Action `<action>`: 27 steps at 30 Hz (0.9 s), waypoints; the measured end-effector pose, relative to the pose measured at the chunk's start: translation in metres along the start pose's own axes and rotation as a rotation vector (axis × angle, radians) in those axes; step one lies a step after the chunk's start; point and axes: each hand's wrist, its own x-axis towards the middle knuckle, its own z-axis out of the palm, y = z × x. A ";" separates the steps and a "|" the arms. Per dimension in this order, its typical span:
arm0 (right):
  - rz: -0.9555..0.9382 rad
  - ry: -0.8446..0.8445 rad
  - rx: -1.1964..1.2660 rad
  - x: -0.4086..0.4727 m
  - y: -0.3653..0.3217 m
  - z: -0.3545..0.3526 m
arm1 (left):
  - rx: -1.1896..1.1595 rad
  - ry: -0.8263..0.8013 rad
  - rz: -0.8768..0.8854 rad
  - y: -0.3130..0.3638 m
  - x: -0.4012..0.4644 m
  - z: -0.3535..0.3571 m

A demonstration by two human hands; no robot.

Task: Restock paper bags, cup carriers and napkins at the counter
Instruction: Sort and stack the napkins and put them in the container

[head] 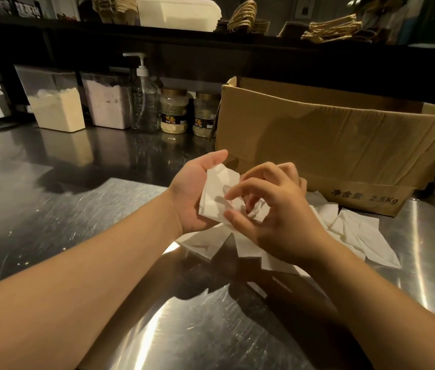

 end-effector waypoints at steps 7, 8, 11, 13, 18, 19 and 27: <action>-0.086 0.068 -0.066 0.000 0.000 0.002 | -0.014 0.021 -0.008 0.000 -0.001 0.003; -0.085 0.084 -0.055 0.000 0.000 0.002 | -0.009 0.023 -0.007 0.000 -0.001 0.002; -0.064 0.120 -0.044 0.000 0.002 0.004 | -0.003 0.028 -0.010 0.000 0.001 0.002; -0.048 0.154 -0.052 0.000 0.003 0.006 | 0.003 0.021 -0.009 -0.001 0.002 0.003; 0.025 0.262 0.022 -0.002 -0.001 0.008 | 0.027 -0.036 -0.006 -0.003 0.002 0.002; 0.017 0.250 0.022 -0.002 -0.002 0.009 | 0.022 -0.036 -0.007 -0.004 0.002 0.002; -0.048 0.018 -0.043 -0.002 0.000 0.007 | -0.019 -0.003 -0.006 -0.002 0.006 -0.001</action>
